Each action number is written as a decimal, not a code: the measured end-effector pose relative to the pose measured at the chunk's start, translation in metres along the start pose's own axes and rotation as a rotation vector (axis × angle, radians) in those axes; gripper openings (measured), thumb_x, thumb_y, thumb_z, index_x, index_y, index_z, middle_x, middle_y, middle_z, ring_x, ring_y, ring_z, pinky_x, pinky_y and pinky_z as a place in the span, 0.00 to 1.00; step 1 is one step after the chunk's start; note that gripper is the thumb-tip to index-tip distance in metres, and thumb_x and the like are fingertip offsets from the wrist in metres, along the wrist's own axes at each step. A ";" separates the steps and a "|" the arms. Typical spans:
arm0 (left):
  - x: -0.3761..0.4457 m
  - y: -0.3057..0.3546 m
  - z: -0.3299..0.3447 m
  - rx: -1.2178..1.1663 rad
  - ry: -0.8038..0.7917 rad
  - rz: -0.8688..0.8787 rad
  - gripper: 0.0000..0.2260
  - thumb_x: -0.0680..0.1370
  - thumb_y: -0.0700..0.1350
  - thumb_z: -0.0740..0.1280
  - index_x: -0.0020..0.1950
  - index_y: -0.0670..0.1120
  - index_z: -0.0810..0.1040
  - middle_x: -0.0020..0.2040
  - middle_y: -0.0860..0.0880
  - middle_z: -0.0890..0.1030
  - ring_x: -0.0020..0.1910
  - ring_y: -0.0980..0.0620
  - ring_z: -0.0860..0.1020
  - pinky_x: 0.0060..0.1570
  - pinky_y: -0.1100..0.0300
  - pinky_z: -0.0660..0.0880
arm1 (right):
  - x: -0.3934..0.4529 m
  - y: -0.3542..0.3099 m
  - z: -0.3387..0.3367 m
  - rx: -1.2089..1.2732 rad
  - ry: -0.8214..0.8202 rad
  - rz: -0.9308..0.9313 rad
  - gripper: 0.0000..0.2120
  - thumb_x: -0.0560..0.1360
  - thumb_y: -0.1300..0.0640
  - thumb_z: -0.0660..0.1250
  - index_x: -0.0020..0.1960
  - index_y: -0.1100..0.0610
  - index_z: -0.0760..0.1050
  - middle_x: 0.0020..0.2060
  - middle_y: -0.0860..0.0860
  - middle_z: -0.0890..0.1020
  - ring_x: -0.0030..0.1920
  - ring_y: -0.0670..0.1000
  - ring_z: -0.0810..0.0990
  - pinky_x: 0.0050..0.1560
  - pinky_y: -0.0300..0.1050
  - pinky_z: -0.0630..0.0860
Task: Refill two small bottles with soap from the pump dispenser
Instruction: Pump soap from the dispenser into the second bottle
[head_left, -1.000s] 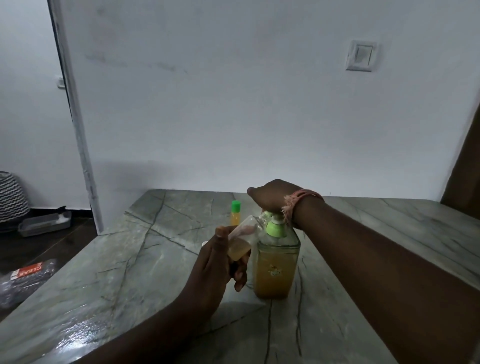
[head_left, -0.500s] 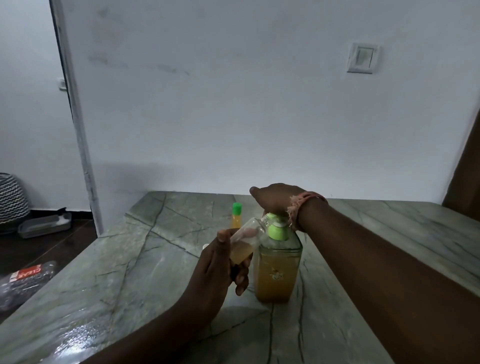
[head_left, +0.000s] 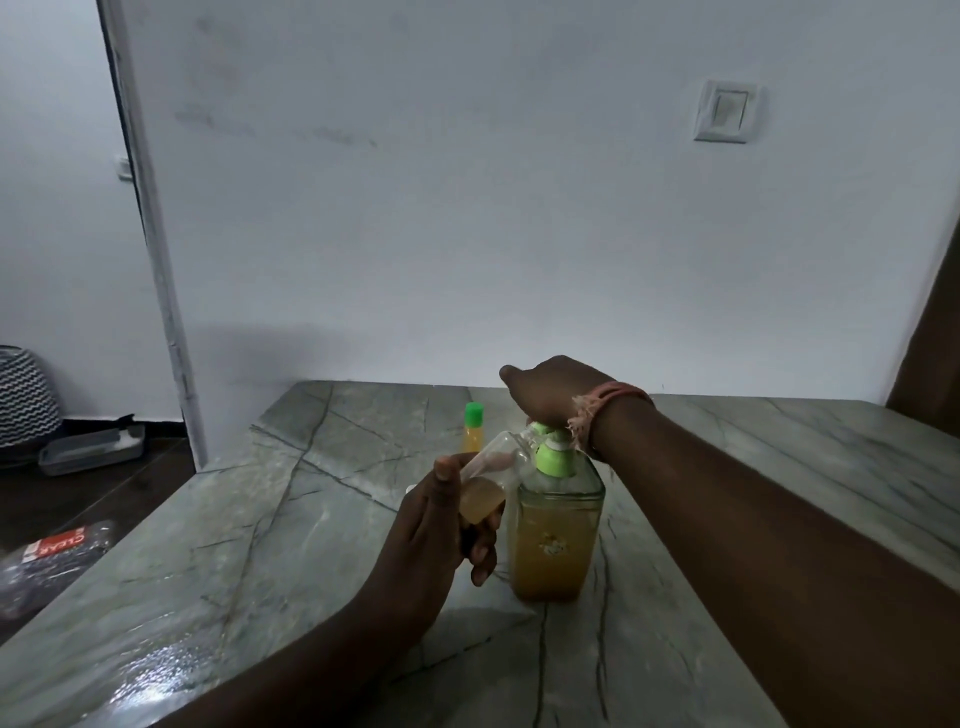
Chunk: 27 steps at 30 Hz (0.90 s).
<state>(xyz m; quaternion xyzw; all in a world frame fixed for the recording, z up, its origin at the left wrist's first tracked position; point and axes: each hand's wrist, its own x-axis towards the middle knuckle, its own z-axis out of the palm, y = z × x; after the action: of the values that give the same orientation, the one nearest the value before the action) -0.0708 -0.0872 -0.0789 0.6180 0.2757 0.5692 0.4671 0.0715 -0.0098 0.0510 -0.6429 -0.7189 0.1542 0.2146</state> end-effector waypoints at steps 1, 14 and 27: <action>0.000 -0.001 0.000 0.010 0.002 -0.005 0.29 0.77 0.66 0.52 0.62 0.45 0.78 0.40 0.40 0.74 0.31 0.49 0.71 0.28 0.56 0.72 | 0.001 0.001 0.003 0.025 0.015 0.002 0.24 0.80 0.43 0.51 0.49 0.61 0.77 0.53 0.57 0.81 0.49 0.56 0.78 0.49 0.45 0.70; -0.001 -0.001 -0.001 -0.018 0.012 -0.008 0.32 0.76 0.70 0.55 0.60 0.44 0.78 0.39 0.41 0.75 0.31 0.48 0.72 0.29 0.56 0.72 | 0.001 -0.002 0.003 -0.029 0.012 0.007 0.25 0.80 0.41 0.52 0.49 0.60 0.78 0.50 0.57 0.81 0.49 0.57 0.78 0.48 0.45 0.70; -0.002 0.000 0.000 -0.001 0.024 0.001 0.32 0.76 0.70 0.55 0.61 0.46 0.78 0.39 0.42 0.76 0.31 0.49 0.73 0.28 0.56 0.73 | -0.009 -0.004 -0.001 -0.047 0.023 -0.010 0.21 0.81 0.44 0.53 0.49 0.58 0.76 0.54 0.58 0.79 0.53 0.57 0.77 0.48 0.44 0.68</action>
<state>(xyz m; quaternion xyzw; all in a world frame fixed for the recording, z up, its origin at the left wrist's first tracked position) -0.0715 -0.0883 -0.0800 0.6111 0.2807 0.5769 0.4636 0.0692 -0.0195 0.0524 -0.6459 -0.7229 0.1288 0.2088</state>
